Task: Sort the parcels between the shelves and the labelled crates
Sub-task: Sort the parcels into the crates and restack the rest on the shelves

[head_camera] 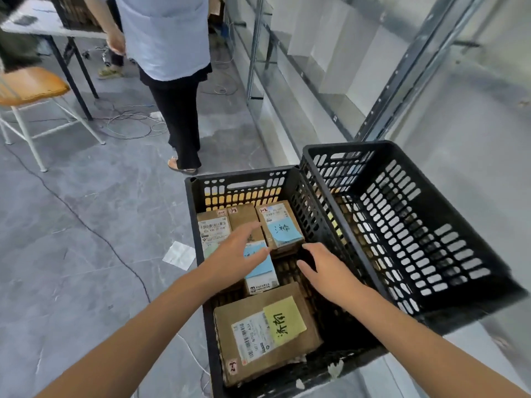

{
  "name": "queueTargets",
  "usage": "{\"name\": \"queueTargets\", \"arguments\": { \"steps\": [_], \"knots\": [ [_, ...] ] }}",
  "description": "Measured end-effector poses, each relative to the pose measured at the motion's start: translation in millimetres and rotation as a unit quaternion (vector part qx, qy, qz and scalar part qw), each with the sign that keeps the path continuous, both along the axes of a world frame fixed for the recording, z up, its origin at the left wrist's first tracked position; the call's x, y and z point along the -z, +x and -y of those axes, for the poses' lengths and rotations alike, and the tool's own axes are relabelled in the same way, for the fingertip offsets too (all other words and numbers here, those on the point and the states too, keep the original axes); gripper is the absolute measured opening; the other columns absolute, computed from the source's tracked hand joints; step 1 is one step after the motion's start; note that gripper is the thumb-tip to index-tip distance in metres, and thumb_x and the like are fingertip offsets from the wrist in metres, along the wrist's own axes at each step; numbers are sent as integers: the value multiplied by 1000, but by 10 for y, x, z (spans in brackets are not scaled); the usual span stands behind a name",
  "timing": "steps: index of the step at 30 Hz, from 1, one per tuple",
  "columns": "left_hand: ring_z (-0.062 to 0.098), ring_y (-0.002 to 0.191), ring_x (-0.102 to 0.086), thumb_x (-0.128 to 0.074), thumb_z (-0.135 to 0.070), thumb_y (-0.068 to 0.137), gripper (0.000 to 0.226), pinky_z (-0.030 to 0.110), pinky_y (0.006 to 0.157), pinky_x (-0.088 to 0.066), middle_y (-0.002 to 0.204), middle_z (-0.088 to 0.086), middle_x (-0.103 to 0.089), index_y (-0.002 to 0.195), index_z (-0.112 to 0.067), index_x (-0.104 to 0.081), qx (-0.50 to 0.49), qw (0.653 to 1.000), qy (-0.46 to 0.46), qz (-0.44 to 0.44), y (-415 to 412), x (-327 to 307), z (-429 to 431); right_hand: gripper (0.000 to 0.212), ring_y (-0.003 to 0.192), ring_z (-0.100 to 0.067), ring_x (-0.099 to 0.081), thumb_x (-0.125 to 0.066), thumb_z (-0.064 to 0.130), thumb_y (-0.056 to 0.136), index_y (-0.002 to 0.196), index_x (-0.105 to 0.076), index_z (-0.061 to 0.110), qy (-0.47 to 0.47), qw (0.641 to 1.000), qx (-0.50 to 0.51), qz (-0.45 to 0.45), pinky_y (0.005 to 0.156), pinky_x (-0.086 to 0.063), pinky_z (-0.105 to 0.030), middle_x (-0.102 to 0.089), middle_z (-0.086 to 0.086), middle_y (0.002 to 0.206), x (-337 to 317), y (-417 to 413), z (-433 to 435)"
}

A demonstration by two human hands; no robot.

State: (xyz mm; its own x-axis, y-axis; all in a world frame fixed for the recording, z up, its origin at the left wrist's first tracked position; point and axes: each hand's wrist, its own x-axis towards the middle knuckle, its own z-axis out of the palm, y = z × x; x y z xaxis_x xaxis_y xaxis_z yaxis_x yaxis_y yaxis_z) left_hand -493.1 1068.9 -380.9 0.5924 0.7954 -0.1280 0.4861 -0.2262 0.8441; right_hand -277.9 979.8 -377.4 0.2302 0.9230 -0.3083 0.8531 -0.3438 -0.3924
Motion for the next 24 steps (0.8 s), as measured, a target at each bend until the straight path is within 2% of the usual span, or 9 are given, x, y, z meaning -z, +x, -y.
{"name": "queueTargets", "arguments": {
  "steps": [2, 4, 7, 10, 13, 15, 18, 22, 24],
  "knots": [
    [-4, 129, -26, -58, -44, 96, 64, 30, 107, -34, 158, -13, -31, 151, -37, -27, 24, 999, 35, -13, 59, -80, -14, 47, 127, -14, -50, -48, 37, 102, 146, -38, 23, 63, 997, -30, 30, 97, -40, -25, -44, 7, 145, -211, 37, 1],
    [1, 137, -25, -57, -47, 95, 65, 36, 114, -28, 159, -12, -29, 152, -35, -26, 38, 997, 66, -23, 116, -197, -10, 46, 132, -13, -44, -48, 33, 103, 147, -38, 23, 108, 992, -42, 54, 100, -35, -23, -44, 7, 146, -417, 87, 49],
    [11, 148, -17, -54, -45, 96, 63, 32, 120, -3, 157, -8, -32, 151, -28, -29, 61, 983, 169, -41, 252, -410, 56, 49, 137, -12, -37, -48, 33, 102, 148, -37, 20, 154, 983, -40, 94, 106, -26, -20, -43, 5, 148, -718, 197, 199],
    [7, 148, -5, -54, -39, 98, 62, 29, 117, 9, 161, -5, -25, 152, -25, -28, 78, 973, 214, -31, 415, -634, 210, 49, 132, -16, -42, -51, 32, 101, 147, -39, 18, 181, 975, -30, 128, 107, -29, -22, -46, 1, 143, -983, 322, 440],
    [13, 152, -4, -53, -41, 98, 65, 33, 123, 2, 163, -4, -20, 154, -26, -25, 120, 963, 240, -22, 577, -841, 436, 51, 137, -16, -38, -49, 33, 102, 149, -35, 18, 200, 968, -6, 149, 110, -23, -22, -42, 1, 147, -1196, 447, 795],
    [8, 150, -9, -54, -41, 99, 65, 23, 120, -1, 162, -4, -22, 154, -24, -26, 142, 951, 273, -1, 714, -970, 644, 53, 140, -16, -35, -48, 34, 103, 151, -33, 18, 208, 965, 7, 158, 114, -23, -26, -40, 2, 150, -1316, 529, 1081],
    [0, 146, -7, -55, -39, 99, 65, 7, 109, 4, 161, -6, -20, 154, -22, -25, 169, 937, 304, 19, 954, -1148, 1053, 55, 142, -18, -31, -49, 32, 102, 152, -31, 16, 212, 961, 32, 176, 117, -21, -30, -37, 0, 153, -1491, 624, 1571],
    [10, 151, -10, -56, -38, 98, 67, 22, 121, -6, 161, -2, -21, 154, -17, -26, 204, 924, 319, 51, 1335, -1378, 1722, 59, 143, -20, -28, -53, 32, 101, 153, -30, 17, 230, 951, 87, 187, 118, -20, -31, -34, -2, 155, -1740, 732, 2299],
    [13, 151, -13, -58, -36, 97, 67, 20, 121, -5, 160, 2, -25, 154, -13, -28, 231, 908, 341, 74, 1543, -1485, 2096, 60, 142, -19, -30, -53, 33, 100, 153, -30, 17, 235, 945, 110, 201, 118, -24, -34, -35, -1, 154, -1849, 781, 2705]
  ]
}}
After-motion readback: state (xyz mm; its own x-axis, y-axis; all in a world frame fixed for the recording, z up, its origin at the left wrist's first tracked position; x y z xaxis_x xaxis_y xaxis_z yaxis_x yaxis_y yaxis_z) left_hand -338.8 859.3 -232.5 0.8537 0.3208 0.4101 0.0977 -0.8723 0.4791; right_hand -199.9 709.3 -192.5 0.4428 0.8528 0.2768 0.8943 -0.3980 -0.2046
